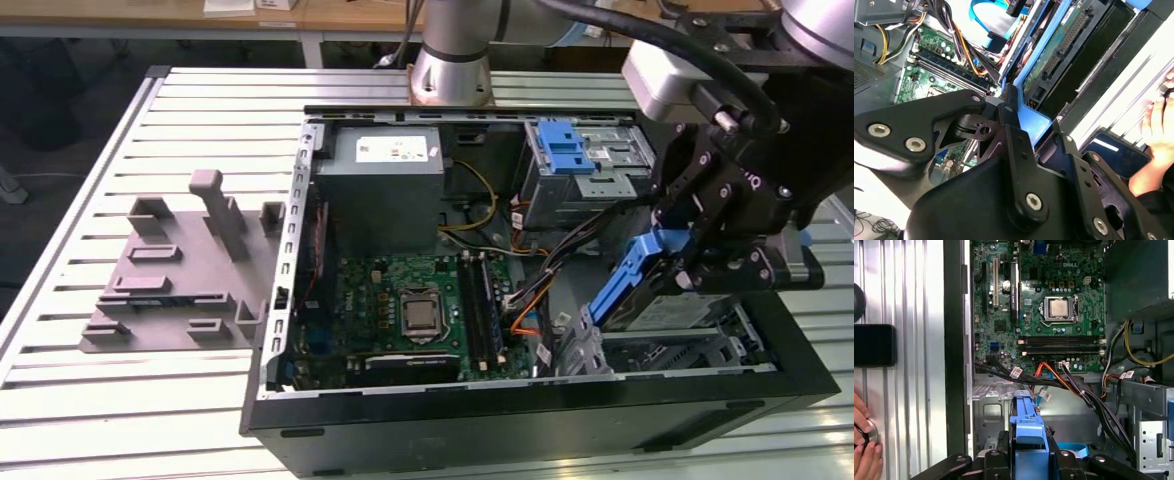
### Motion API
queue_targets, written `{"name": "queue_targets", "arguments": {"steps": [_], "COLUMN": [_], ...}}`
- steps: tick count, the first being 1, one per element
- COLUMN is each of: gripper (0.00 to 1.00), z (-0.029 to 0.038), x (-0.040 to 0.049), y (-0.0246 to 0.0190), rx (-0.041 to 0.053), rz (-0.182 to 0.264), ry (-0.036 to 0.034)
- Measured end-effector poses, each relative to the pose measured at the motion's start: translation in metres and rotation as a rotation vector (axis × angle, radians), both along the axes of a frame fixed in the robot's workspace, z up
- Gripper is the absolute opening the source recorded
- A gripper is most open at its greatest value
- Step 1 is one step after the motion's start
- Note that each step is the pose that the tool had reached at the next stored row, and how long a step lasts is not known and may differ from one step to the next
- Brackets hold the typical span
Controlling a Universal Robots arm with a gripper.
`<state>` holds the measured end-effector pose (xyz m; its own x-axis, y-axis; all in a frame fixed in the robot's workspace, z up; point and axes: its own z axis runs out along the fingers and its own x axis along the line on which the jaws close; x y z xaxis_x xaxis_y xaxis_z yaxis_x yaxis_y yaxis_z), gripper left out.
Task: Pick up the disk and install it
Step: 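Insert the disk into the insertion slot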
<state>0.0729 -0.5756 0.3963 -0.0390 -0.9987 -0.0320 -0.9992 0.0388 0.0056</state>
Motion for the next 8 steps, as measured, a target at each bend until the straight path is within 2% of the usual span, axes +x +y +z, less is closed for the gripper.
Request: {"name": "queue_targets", "arguments": {"steps": [3, 8], "gripper": [0.36, 0.36], "z": [-0.0031, -0.0118], "x": [0.0000, 0.0000], "y": [0.0000, 0.0000], "rx": [-0.0001, -0.0001], "rz": [0.000, 0.000], "ry": [0.0000, 0.0000]}}
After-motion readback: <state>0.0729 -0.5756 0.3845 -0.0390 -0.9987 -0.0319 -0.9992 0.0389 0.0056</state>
